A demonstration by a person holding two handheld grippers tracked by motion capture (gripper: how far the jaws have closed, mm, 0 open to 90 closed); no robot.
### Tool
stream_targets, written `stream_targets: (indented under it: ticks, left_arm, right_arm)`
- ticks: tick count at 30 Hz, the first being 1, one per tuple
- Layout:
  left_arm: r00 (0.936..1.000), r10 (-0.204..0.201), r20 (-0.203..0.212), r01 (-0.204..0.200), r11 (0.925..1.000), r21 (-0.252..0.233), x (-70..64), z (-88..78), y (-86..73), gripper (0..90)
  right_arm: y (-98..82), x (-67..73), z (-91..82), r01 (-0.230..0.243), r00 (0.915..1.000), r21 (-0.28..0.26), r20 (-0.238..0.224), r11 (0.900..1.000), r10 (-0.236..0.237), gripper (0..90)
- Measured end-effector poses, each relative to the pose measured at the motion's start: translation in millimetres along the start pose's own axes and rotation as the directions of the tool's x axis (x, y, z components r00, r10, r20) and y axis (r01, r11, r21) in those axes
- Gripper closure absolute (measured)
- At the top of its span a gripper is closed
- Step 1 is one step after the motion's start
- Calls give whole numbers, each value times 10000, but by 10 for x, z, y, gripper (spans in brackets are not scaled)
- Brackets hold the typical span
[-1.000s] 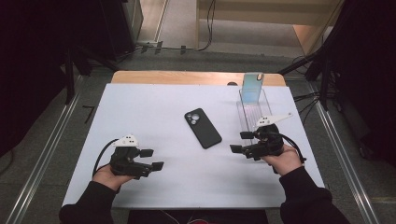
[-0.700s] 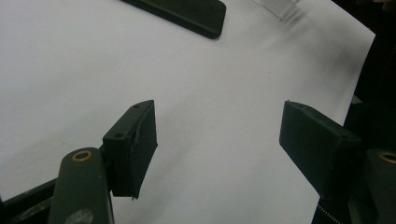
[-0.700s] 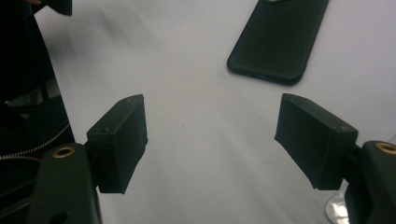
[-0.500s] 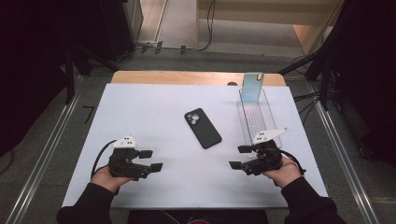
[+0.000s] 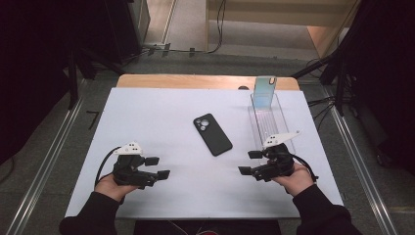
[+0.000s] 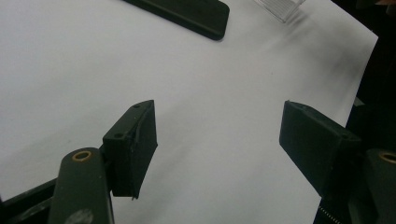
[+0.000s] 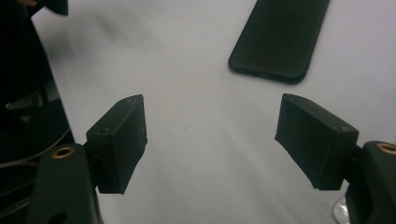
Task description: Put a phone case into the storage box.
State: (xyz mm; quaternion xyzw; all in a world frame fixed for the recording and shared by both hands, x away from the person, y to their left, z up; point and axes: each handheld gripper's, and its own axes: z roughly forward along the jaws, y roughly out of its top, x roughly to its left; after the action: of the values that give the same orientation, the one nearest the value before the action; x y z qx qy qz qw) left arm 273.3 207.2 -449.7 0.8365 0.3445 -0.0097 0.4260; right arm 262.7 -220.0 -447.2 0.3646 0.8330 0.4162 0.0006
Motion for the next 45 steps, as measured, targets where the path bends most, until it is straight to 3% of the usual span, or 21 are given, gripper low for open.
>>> stream_targets:
  ticks: [4, 9, 13, 20, 24, 27, 45]
  left_arm:
    - [10000, -64, -65, 64, 10000, 0, 1, -4, 8, 283]
    - [9998, -133, -133, 132, 9999, -48, 5, -15, 12, 282]
    - [9999, -110, -129, 109, 9999, -45, 11, -17, 7, 282]
    - [9998, -103, -140, 103, 9999, -20, 10, -12, 11, 282]
    - [9999, -116, -120, 115, 9999, -45, 10, -13, 13, 283]
    - [9998, -147, -120, 146, 9998, -107, 14, -22, 15, 282]
    - [9997, -180, -142, 179, 9998, -95, 35, -29, 9, 283]
  right_arm:
    - [93, -16, 14, -630, 9972, -293, 389, 9976, 642, 197]
    - [210, -16, 91, -919, 9914, -451, 894, 9947, 956, 165]
    - [317, -12, 156, -946, 9877, -345, 1216, 9949, 981, 159]
    - [481, -22, 264, -1004, 9815, -665, 1569, 9927, 1098, 158]
    - [572, -50, 343, -892, 9776, -669, 1849, 9938, 1002, 113]
    - [644, -90, 435, -1116, 9745, -510, 1899, 9924, 1194, 1]
    - [884, -205, 827, -1522, 9614, -661, 2216, 9861, 1632, 0]
